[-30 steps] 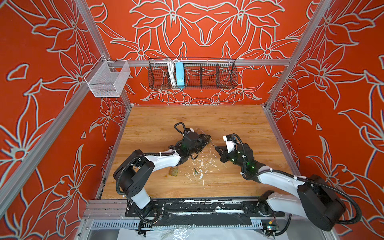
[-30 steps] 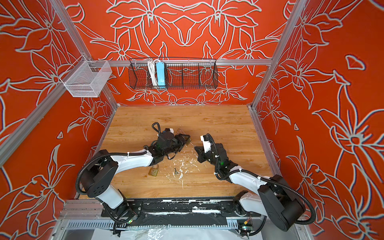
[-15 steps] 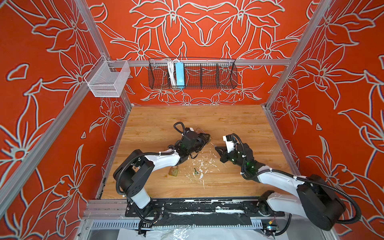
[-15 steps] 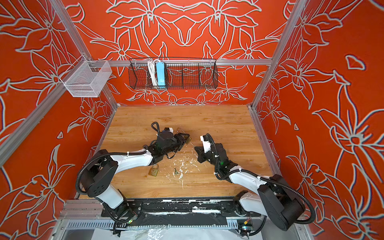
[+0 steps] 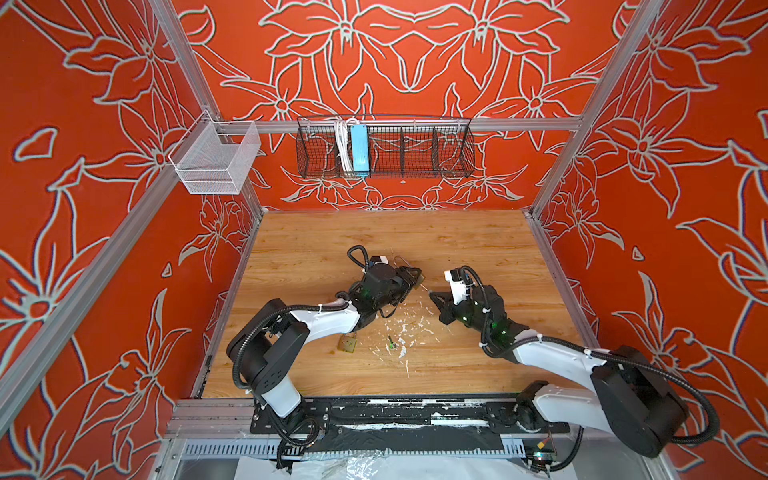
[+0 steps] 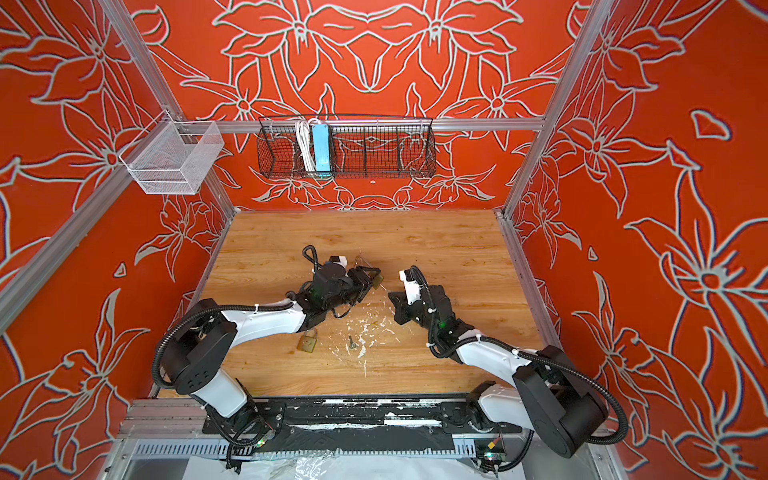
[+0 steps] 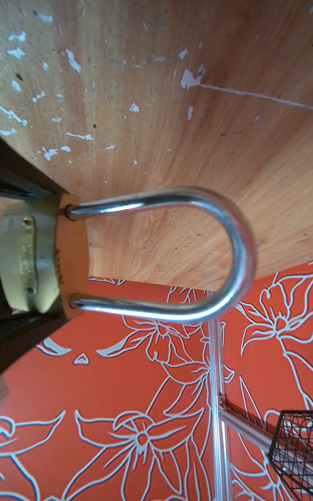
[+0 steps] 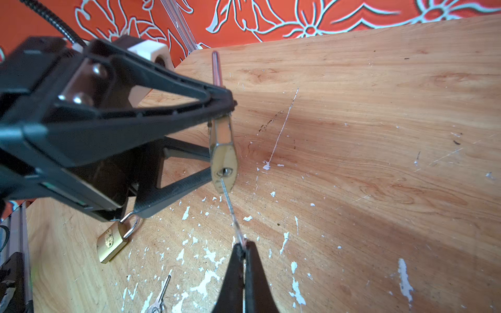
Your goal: Unlock with the key
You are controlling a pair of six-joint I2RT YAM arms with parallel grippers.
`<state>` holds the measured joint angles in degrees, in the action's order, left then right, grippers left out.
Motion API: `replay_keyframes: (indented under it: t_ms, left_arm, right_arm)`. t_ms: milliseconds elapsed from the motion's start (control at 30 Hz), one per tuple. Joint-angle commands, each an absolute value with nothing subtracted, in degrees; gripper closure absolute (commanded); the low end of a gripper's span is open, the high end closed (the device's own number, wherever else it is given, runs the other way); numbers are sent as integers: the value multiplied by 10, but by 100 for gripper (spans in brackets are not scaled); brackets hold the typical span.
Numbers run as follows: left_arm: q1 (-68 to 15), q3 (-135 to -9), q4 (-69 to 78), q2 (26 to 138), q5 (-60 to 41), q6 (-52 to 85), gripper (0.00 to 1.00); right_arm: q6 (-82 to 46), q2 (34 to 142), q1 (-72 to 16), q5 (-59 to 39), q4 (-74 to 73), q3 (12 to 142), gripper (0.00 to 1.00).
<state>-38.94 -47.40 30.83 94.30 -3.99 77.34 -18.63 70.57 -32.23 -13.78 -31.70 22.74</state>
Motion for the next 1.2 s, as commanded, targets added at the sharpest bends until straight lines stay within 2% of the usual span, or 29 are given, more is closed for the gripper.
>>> replay_keyframes:
  t_ms: [0, 500, 867, 1167]
  left_arm:
    - [-387, -467, 385, 953, -60, 792, 100]
    - [-403, -468, 432, 980, -53, 800, 100]
    - [-411, -475, 398, 971, -52, 777, 100]
    - [-457, -476, 367, 967, 29, 751, 100]
  right_arm:
    - [-179, 702, -326, -122, -311, 243, 100]
    - [-206, 739, -325, -102, -272, 270, 100]
    - [-212, 724, -325, -90, -270, 266, 100]
    - [-235, 721, -326, -100, -312, 248, 100]
